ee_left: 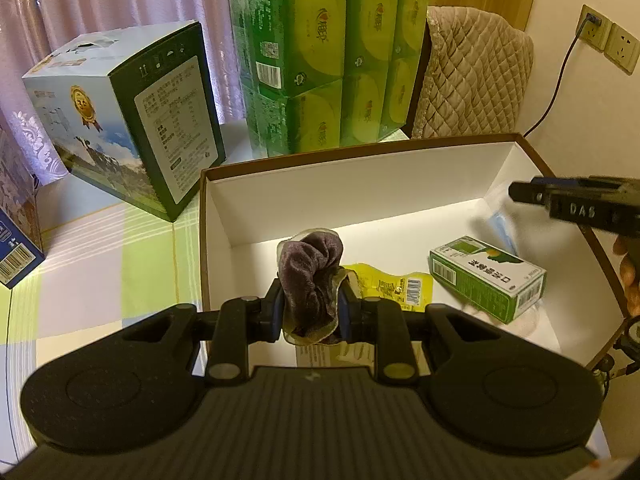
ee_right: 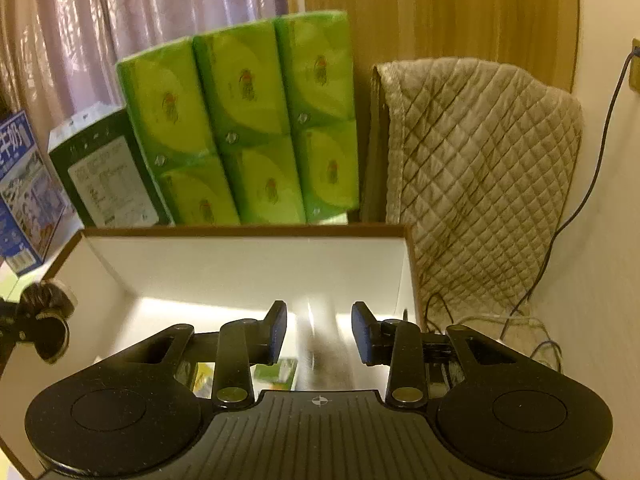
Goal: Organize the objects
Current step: 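Carry the scrunchie with the left tool while the right tool carries the tube to the brown box, then open the right tool to drop the tube while the left tool releases the scrunchie into the box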
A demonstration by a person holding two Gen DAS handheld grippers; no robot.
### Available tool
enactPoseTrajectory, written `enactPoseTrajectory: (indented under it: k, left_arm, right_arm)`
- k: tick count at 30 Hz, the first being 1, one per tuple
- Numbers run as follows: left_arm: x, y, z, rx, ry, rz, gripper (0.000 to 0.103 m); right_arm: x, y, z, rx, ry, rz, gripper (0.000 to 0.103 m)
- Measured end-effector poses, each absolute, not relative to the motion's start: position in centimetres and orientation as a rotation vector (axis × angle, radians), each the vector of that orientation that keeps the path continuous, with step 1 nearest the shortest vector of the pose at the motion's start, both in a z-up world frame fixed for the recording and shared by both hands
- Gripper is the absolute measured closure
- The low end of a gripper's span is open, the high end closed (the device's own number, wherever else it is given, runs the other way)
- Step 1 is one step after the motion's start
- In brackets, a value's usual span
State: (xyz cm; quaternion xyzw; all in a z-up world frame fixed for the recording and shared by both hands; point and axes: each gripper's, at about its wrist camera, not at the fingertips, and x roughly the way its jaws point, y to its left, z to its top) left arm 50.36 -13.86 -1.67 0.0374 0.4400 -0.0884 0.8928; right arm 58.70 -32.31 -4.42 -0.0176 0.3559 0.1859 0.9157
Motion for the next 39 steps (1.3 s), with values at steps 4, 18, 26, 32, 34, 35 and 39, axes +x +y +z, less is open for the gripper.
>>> enactPoseTrajectory:
  k: [4,18,26,32,34,35,39]
  left_arm:
    - [50.7,-14.0,-1.9,0.078,0.917,-0.186,0.081]
    - [51.1,-14.3,-1.7,0.09,0.88,-0.19,0.043]
    - [50.4,-14.1,-0.9,0.085,0.868,-0.184,0.029]
    - [49.6,-13.7,-0.2,0.071,0.863,-0.179,0.025]
    - [49.3,-13.7,0.1,0.069,0.858,-0.177,0.022]
    - [49.1,-13.7,0.3,0.068,0.855,-0.179,0.022]
    - [48.6,-13.9,0.9,0.068,0.848,-0.181,0.021]
  right_arm:
    - [58.9,-32.4,-3.9,-0.018,0.712,0.383,0.063]
    - [57.8,-32.8,-3.9,-0.017,0.724,0.379,0.05]
    - [56.1,-33.1,-3.2,0.0,0.718,0.404,0.036]
    - [54.6,-32.9,-2.6,0.003,0.715,0.426,0.03]
    - [54.2,-32.7,-2.4,-0.004,0.717,0.429,0.029]
    - [54.0,-32.6,-2.4,-0.007,0.717,0.431,0.028]
    - [53.3,-32.5,-2.2,-0.013,0.724,0.435,0.027]
